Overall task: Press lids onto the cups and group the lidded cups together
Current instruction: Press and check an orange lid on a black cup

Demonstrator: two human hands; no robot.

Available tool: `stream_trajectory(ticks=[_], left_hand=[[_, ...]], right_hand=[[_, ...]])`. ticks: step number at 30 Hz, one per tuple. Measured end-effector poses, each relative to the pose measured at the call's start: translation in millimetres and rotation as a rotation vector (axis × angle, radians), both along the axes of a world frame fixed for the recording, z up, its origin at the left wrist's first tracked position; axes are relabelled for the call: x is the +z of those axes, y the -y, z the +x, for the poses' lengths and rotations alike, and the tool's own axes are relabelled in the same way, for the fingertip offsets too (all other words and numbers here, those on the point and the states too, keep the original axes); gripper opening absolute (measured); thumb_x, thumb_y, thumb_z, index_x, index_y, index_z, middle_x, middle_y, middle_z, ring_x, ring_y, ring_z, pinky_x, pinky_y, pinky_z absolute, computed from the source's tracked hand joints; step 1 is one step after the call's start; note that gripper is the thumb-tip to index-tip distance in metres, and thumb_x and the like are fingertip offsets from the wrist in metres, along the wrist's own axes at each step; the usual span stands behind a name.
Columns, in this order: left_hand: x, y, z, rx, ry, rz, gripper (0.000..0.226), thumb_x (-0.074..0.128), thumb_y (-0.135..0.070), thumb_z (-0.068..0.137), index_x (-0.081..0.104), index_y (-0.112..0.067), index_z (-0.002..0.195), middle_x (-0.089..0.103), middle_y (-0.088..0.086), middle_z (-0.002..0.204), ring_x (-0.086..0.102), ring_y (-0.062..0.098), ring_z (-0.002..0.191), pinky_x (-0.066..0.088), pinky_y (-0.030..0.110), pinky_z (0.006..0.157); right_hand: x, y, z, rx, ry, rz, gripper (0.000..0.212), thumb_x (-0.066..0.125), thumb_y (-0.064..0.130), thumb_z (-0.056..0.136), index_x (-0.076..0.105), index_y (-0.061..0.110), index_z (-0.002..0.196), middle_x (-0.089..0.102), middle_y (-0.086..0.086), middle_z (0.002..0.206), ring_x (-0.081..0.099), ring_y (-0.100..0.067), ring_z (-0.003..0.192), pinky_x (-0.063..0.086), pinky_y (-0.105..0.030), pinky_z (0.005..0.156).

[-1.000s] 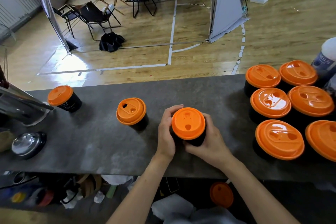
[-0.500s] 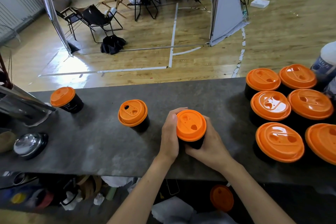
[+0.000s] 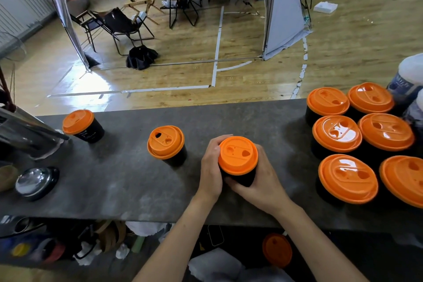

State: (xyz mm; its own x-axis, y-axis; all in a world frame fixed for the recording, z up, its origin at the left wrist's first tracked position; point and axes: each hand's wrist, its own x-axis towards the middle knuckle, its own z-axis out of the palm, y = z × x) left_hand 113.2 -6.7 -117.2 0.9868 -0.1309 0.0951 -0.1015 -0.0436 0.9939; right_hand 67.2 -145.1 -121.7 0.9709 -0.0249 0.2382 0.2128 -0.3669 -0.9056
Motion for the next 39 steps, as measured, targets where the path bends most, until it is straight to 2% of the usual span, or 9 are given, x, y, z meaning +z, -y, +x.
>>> stream_trajectory(ticks=[3, 7, 10, 16, 20, 24, 31, 36, 39], left_hand=[[2.8, -2.4, -1.5, -0.018, 0.007, -0.043, 0.051, 0.032, -0.042, 0.098, 0.064, -0.013, 0.125, 0.068, 0.007, 0.125, 0.062, 0.027, 0.120, 0.049, 0.043, 0.104], [2.4, -2.0, -2.3, -0.005, 0.003, -0.094, 0.047, 0.032, -0.033, 0.100, 0.064, -0.007, 0.124, 0.069, 0.011, 0.124, 0.063, 0.028, 0.119, 0.050, 0.040, 0.102], [2.6, 1.1, -2.9, 0.012, -0.016, -0.064, 0.048, 0.026, -0.030, 0.105, 0.064, -0.007, 0.123, 0.071, 0.009, 0.120, 0.066, 0.023, 0.113, 0.051, 0.028, 0.096], [-0.5, -1.4, -2.7, 0.024, 0.015, -0.045, 0.048, 0.030, -0.034, 0.102, 0.065, -0.009, 0.121, 0.069, 0.007, 0.123, 0.064, 0.024, 0.116, 0.050, 0.037, 0.101], [1.1, -0.5, -3.0, 0.024, 0.014, -0.107, 0.048, 0.032, -0.034, 0.099, 0.065, -0.006, 0.121, 0.070, 0.010, 0.120, 0.064, 0.027, 0.115, 0.050, 0.039, 0.100], [0.4, -0.2, -3.9, 0.030, 0.025, -0.049, 0.047, 0.027, -0.028, 0.105, 0.065, -0.007, 0.121, 0.071, 0.007, 0.117, 0.067, 0.023, 0.111, 0.051, 0.031, 0.096], [-4.7, -0.1, -4.8, 0.044, 0.035, -0.045, 0.045, 0.028, -0.029, 0.102, 0.065, -0.007, 0.116, 0.072, 0.007, 0.114, 0.067, 0.024, 0.110, 0.052, 0.038, 0.096], [-7.2, 7.7, -5.5, 0.141, -0.013, -0.048, 0.056, 0.029, -0.044, 0.105, 0.067, -0.004, 0.113, 0.075, 0.009, 0.110, 0.069, 0.015, 0.103, 0.051, 0.029, 0.093], [-10.0, -3.7, -8.4, 0.110, 0.018, 0.099, 0.038, 0.036, -0.031, 0.109, 0.066, -0.008, 0.116, 0.072, 0.004, 0.112, 0.068, 0.011, 0.106, 0.052, 0.028, 0.094]], right_hand=[[-2.6, 0.4, 0.7, -0.025, -0.013, 0.022, 0.097, 0.094, 0.042, 0.063, 0.041, 0.023, 0.141, 0.050, 0.011, 0.134, 0.052, -0.005, 0.126, 0.043, -0.016, 0.101], [-2.2, 3.1, -0.7, -0.002, -0.026, 0.017, 0.088, 0.090, 0.034, 0.066, 0.037, 0.039, 0.137, 0.054, 0.017, 0.134, 0.054, -0.005, 0.125, 0.047, -0.024, 0.101], [0.0, 1.3, -1.1, 0.022, -0.040, -0.027, 0.089, 0.084, 0.037, 0.063, 0.033, 0.047, 0.135, 0.053, 0.020, 0.132, 0.054, -0.002, 0.124, 0.049, -0.028, 0.101], [-2.6, -0.4, -1.1, -0.016, -0.011, -0.027, 0.088, 0.093, 0.047, 0.063, 0.045, 0.025, 0.133, 0.054, 0.011, 0.127, 0.056, -0.004, 0.119, 0.046, -0.019, 0.095], [-3.1, 3.1, -0.8, -0.019, -0.029, -0.023, 0.084, 0.091, 0.033, 0.064, 0.045, 0.029, 0.134, 0.057, 0.015, 0.128, 0.056, 0.000, 0.119, 0.047, -0.020, 0.098], [0.3, -0.2, -2.0, 0.025, -0.031, -0.058, 0.085, 0.082, 0.037, 0.065, 0.039, 0.034, 0.138, 0.053, 0.015, 0.132, 0.052, 0.001, 0.124, 0.046, -0.022, 0.102], [-3.6, -0.2, -1.3, -0.009, -0.028, -0.052, 0.079, 0.092, 0.038, 0.067, 0.047, 0.032, 0.131, 0.054, 0.013, 0.123, 0.055, -0.002, 0.117, 0.045, -0.016, 0.094], [-6.7, 4.0, 6.0, -0.232, -0.004, -0.039, 0.072, 0.094, 0.020, 0.066, 0.053, 0.020, 0.125, 0.062, 0.007, 0.117, 0.058, -0.001, 0.108, 0.037, -0.001, 0.089], [-3.8, 4.4, 16.2, -0.320, -0.011, -0.066, 0.075, 0.093, 0.023, 0.069, 0.053, 0.009, 0.130, 0.063, -0.003, 0.120, 0.056, -0.008, 0.111, 0.039, -0.011, 0.090]])
